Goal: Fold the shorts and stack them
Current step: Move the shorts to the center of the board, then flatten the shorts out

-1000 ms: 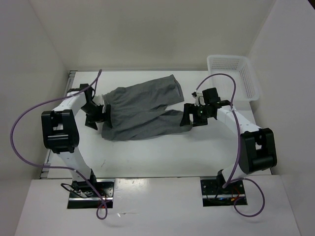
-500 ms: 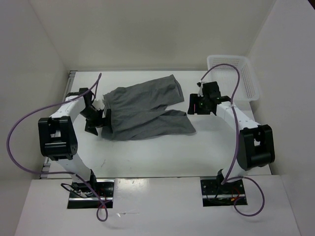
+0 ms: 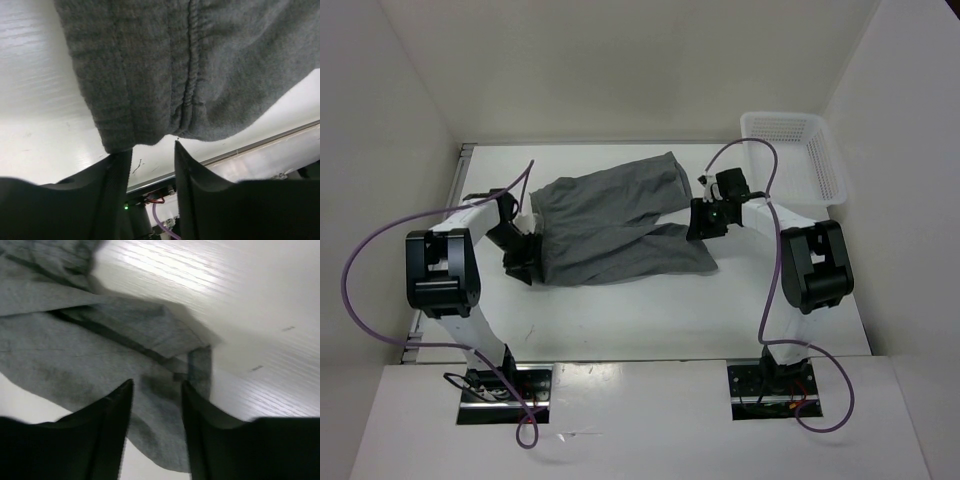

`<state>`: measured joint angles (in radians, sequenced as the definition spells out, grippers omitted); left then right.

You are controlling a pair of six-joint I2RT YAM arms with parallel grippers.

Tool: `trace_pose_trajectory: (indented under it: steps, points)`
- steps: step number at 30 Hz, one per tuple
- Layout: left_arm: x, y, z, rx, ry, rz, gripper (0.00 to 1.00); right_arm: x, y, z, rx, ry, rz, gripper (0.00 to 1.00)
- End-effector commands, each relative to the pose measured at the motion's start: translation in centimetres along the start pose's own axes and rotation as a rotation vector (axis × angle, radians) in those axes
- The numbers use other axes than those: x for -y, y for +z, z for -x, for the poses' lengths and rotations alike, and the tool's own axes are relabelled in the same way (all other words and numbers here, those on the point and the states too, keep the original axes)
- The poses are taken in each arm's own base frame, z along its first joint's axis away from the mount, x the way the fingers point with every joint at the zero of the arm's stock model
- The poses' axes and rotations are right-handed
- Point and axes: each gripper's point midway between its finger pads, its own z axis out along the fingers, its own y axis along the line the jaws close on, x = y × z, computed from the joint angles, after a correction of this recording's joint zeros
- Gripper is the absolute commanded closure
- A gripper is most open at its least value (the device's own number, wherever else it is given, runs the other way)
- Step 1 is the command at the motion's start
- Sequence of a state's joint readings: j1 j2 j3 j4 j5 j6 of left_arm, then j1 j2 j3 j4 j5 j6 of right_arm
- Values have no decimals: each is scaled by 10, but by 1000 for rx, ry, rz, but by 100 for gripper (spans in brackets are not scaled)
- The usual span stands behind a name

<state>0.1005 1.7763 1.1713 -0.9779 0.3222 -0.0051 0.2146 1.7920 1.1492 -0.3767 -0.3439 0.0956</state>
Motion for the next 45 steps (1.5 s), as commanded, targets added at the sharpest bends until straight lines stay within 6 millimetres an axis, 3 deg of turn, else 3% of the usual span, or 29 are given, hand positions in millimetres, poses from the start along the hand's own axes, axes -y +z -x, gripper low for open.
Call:
trace_pose_trajectory:
  steps: [1, 2, 3, 7, 9, 10, 13, 15, 19, 20, 26, 28, 29, 30, 32, 33, 34, 35, 36, 37, 38, 39, 40, 41, 42, 43, 44, 45]
  points:
    - [5, 1, 3, -20, -4, -38, 55, -27, -5, 18, 39, -68, 109, 55]
    - [7, 1, 3, -19, -5, -49, 65, -29, -6, 16, 30, -74, 121, 60]
    - [7, 2, 8, -11, -1, -48, 69, -29, -8, 11, 18, -69, 120, 66]
    - [11, 1, 12, -12, -3, -72, 82, -22, -9, -9, -22, -51, 89, 67]
    - [11, 1, 13, -12, -3, -72, 83, -18, -10, -11, -23, -50, 67, 55]
    - [11, 1, 13, -12, -3, -72, 86, -15, -9, -11, -21, -38, 47, 37]
    - [8, 2, 14, -4, 1, -59, 98, 2, -11, -6, 1, -41, -58, 37]
    - [6, 2, 17, 5, 5, -49, 100, 10, -10, -6, 8, -67, -91, 38]
    - [5, 4, 16, -3, 2, -49, 100, -7, -2, -7, -7, -75, 19, 51]
    - [5, 4, 16, -3, 2, -50, 100, -13, -1, -4, -2, -106, 28, 64]
    - [5, 5, 21, 15, 9, -48, 100, -29, -3, 8, 15, -194, 105, 99]
    - [3, 4, 33, 38, 18, -36, 100, -43, -9, 22, 45, -205, 165, 100]
    - [4, -7, 49, 86, 37, -23, 100, -46, -12, 30, 64, -201, 167, 100]
    - [0, -13, 60, 113, 31, -21, 100, -56, -21, 57, 127, -217, 187, 100]
    - [-3, -29, 88, 182, 43, -3, 100, -64, -27, 89, 195, -233, 194, 100]
    - [-3, -53, 122, 277, 75, 35, 100, -73, -35, 130, 278, -250, 192, 100]
    - [-3, -68, 135, 312, 85, 62, 100, -72, -43, 155, 331, -261, 174, 100]
    - [-3, -82, 152, 357, 97, 85, 100, -76, -63, 205, 434, -287, 159, 100]
    - [5, -126, 181, 480, 132, 121, 100, -79, -73, 227, 481, -310, 139, 100]
    - [8, -149, 193, 542, 143, 128, 100, -88, -112, 269, 603, -356, 126, 100]
    - [15, -169, 202, 594, 159, 132, 100, -84, -125, 283, 640, -367, 105, 100]
    - [18, -185, 207, 627, 166, 147, 100, -90, -138, 293, 678, -382, 107, 100]
    - [26, -219, 216, 719, 188, 172, 100, -88, -152, 302, 710, -399, 104, 100]
    - [28, -226, 214, 725, 190, 172, 100, -97, -173, 300, 730, -428, 108, 100]
    - [28, -224, 211, 712, 186, 171, 100, -98, -175, 293, 717, -444, 110, 100]
    - [28, -223, 206, 702, 183, 171, 100, -95, -159, 270, 651, -448, 143, 100]
    - [28, -194, 194, 609, 173, 159, 100, -102, -169, 255, 643, -465, 165, 100]
    - [32, -176, 184, 553, 178, 142, 100, -101, -161, 235, 598, -456, 194, 100]
